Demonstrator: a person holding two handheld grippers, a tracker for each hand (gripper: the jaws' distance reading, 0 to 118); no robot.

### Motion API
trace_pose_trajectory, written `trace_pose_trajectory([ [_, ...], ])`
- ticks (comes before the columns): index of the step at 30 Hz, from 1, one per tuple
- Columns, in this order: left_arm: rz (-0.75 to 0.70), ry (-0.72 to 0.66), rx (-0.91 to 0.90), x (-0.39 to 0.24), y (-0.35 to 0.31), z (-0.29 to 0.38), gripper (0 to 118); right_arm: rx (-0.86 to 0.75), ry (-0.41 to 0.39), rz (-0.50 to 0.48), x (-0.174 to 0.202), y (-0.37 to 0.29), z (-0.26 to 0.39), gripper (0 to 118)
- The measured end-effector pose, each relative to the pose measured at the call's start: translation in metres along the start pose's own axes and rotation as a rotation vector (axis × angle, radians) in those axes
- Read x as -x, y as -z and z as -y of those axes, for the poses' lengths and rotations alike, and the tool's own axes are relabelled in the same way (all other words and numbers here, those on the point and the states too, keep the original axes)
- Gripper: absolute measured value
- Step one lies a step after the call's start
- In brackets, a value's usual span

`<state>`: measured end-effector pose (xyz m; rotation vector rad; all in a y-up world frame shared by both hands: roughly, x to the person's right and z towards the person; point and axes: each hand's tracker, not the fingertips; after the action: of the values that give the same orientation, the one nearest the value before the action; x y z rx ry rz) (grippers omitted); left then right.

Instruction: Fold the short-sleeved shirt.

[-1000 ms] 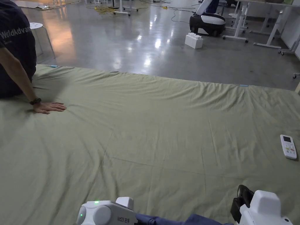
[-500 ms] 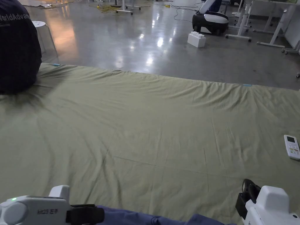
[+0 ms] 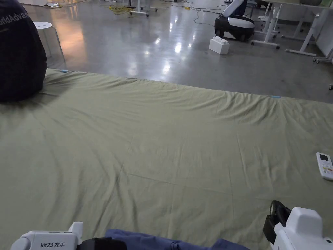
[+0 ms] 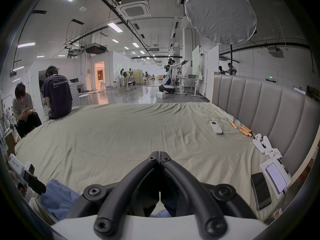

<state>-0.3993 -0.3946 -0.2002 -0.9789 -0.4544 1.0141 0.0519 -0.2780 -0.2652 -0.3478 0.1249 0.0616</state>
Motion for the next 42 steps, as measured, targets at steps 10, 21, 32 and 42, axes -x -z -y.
trace_pose_trajectory([
  [10, -0.07, 0.02, 0.018, 0.05, -0.002, -0.051, 15, 0.001, -0.011, 0.009, 0.002, -0.002, -0.003, 0],
  [21, -0.168, 0.166, -0.042, -0.006, -0.098, -0.079, 15, -0.008, -0.026, -0.001, 0.005, -0.003, -0.007, 0],
  [32, -0.565, 0.417, -0.017, -0.102, -0.108, -0.063, 15, 0.002, -0.013, -0.032, 0.014, 0.002, -0.001, 0],
  [42, -0.598, 0.48, 0.046, -0.171, -0.042, -0.022, 15, 0.008, 0.001, -0.043, 0.013, 0.004, 0.002, 0],
])
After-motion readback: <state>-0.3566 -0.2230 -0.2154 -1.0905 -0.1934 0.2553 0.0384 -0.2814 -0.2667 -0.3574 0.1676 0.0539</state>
